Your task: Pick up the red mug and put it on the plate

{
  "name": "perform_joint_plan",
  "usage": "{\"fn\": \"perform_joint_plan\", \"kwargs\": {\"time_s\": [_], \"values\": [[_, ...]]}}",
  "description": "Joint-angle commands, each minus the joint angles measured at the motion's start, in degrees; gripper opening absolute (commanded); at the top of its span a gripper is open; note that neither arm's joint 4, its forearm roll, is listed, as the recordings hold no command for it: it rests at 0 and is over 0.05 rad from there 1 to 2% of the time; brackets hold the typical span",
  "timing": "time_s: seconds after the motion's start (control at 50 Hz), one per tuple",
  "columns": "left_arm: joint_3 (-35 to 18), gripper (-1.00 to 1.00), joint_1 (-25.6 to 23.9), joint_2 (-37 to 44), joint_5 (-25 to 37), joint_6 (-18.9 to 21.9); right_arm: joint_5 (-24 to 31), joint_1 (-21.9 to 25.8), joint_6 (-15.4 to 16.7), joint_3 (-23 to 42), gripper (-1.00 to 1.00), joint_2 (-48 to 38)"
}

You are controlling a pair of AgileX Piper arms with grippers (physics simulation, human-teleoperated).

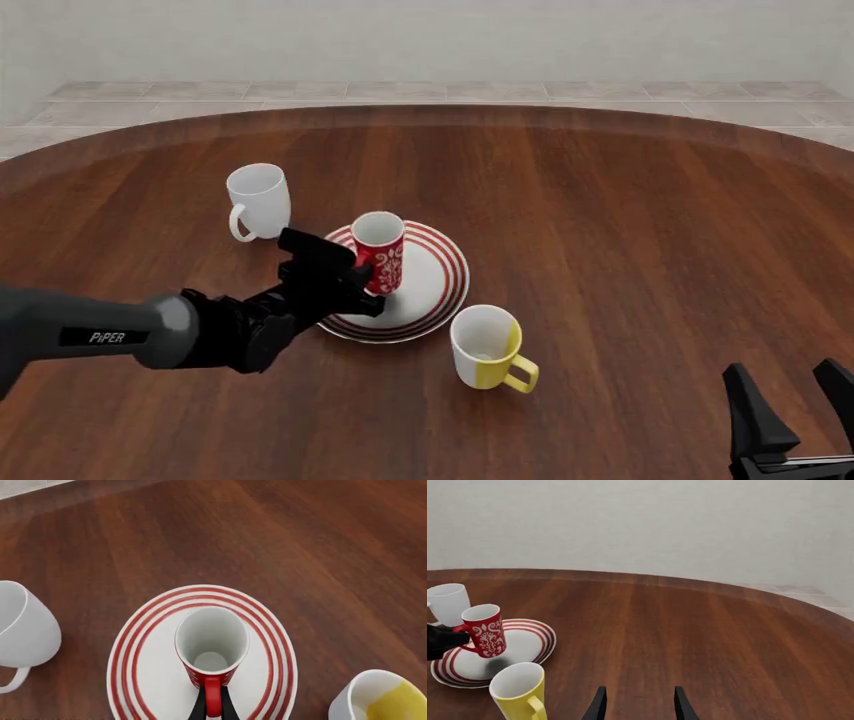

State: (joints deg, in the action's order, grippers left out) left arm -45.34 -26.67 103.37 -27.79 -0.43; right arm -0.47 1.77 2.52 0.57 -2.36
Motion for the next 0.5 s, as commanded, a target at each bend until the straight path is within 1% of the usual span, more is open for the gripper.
{"fn": "perform_joint_plan", "kwargs": {"time_s": [0.02, 0.5], "values": [[-0.1, -1.00, 0.0, 0.5, -0.4, 0.1, -0.5, -0.1, -0.1, -0.1, 1.00, -0.4], [0.4, -1.00, -0.1, 0.9, -1.2, 0.1, 0.2, 0.1, 0.2, 0.1, 1.00, 0.2]]}}
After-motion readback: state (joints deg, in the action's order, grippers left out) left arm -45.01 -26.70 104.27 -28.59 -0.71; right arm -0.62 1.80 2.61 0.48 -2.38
